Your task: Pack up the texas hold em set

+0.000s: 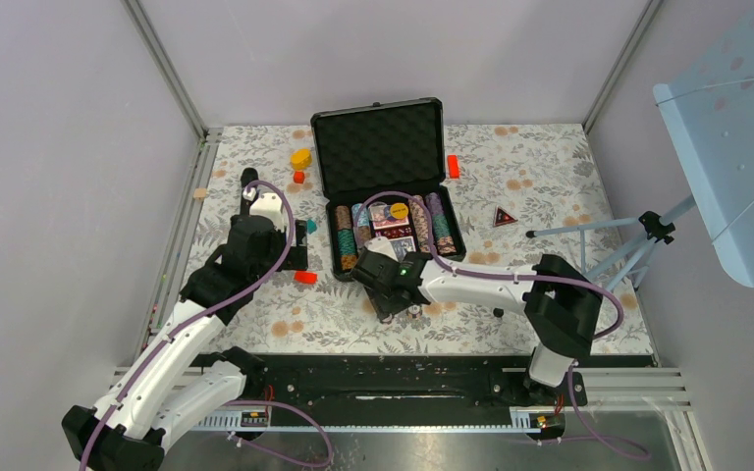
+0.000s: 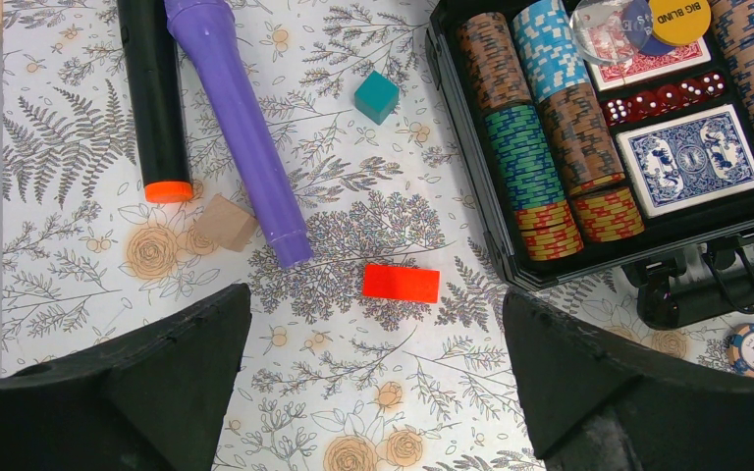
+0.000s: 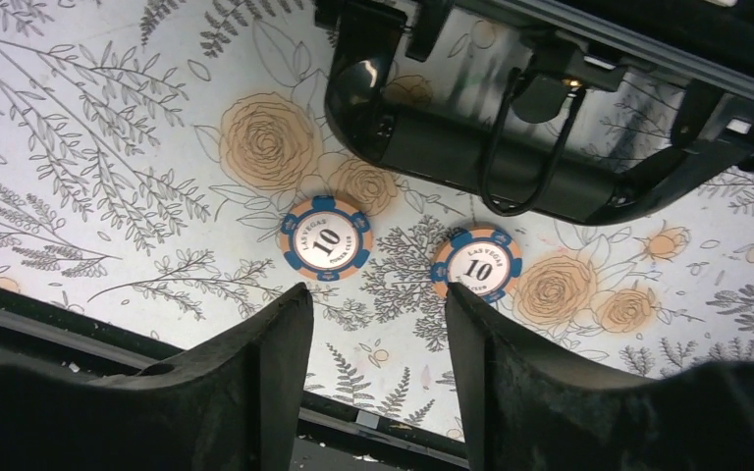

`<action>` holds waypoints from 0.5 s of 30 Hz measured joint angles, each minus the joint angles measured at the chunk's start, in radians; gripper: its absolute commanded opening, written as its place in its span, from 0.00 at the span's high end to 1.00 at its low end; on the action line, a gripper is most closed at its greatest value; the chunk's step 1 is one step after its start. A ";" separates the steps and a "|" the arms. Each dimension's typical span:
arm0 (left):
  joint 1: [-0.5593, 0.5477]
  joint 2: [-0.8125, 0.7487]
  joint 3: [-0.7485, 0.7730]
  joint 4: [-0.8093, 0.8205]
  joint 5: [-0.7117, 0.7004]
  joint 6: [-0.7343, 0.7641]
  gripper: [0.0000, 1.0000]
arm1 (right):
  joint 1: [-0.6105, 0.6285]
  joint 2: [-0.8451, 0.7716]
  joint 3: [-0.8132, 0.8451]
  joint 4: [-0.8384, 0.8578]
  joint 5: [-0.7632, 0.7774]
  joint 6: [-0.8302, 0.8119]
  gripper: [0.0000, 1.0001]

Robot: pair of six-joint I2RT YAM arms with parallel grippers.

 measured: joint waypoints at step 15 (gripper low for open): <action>0.000 0.000 0.000 0.000 0.000 0.000 0.01 | 0.011 0.130 -0.001 0.050 -0.084 0.008 0.39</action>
